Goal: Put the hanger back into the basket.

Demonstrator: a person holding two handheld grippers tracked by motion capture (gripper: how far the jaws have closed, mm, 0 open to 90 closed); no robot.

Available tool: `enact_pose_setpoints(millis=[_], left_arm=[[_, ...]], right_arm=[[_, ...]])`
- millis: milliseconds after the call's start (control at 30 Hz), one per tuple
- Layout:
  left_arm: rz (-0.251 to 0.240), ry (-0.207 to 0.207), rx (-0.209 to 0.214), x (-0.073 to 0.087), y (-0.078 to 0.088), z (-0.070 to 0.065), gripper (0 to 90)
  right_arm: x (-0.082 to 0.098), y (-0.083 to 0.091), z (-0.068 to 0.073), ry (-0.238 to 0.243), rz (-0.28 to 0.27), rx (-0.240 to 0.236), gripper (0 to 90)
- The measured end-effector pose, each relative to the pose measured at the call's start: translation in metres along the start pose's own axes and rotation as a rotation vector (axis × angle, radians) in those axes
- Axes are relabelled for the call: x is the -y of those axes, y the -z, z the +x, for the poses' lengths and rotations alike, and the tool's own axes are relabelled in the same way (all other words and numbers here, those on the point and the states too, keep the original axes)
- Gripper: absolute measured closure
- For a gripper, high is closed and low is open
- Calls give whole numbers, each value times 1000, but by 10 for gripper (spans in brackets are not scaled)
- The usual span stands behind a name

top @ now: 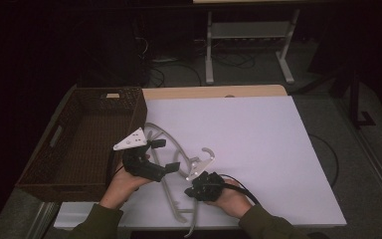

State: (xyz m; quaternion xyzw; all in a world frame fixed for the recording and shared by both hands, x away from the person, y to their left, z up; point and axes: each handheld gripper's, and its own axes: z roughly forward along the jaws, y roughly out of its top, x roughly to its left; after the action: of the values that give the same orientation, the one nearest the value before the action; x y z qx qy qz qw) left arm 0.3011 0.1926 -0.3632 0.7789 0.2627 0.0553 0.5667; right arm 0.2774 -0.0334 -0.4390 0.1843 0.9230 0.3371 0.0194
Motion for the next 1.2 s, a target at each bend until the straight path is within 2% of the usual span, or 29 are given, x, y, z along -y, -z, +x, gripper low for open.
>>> enact_pose_setpoints(millis=[67,167,267,367,733,767,833,900,967,1100,1133,1167,1200], left_arm=[[-1,3,-2,0,0,0,0],[0,6,-3,0,1,1,0],[-1,6,-3,0,1,1,0],[1,8,-5,0,2,1,0],[14,14,2,4,-4,-1,0],[16,14,2,5,-5,-2,0],[22,15,6,6,-6,-2,0],[27,13,9,7,-8,-3,0],[34,17,12,9,-10,-4,0],[49,17,18,12,-13,-5,0],[56,14,20,14,-15,-6,0],[56,14,20,14,-15,-6,0],[62,11,20,15,-15,-7,0]], right_arm=[[0,1,0,-12,4,-3,897],[0,0,0,22,17,22,897],[1,0,-1,20,22,27,897],[2,3,-4,17,34,57,897],[22,26,-31,-76,69,158,898],[27,32,-37,-103,74,175,898],[30,35,-41,-113,78,183,898],[35,41,-47,-163,83,183,897],[40,46,-53,-189,86,201,898],[50,57,-69,-224,89,237,898],[56,62,-76,-240,94,262,898],[56,62,-76,-240,94,262,898],[58,65,-80,-246,96,282,898]])
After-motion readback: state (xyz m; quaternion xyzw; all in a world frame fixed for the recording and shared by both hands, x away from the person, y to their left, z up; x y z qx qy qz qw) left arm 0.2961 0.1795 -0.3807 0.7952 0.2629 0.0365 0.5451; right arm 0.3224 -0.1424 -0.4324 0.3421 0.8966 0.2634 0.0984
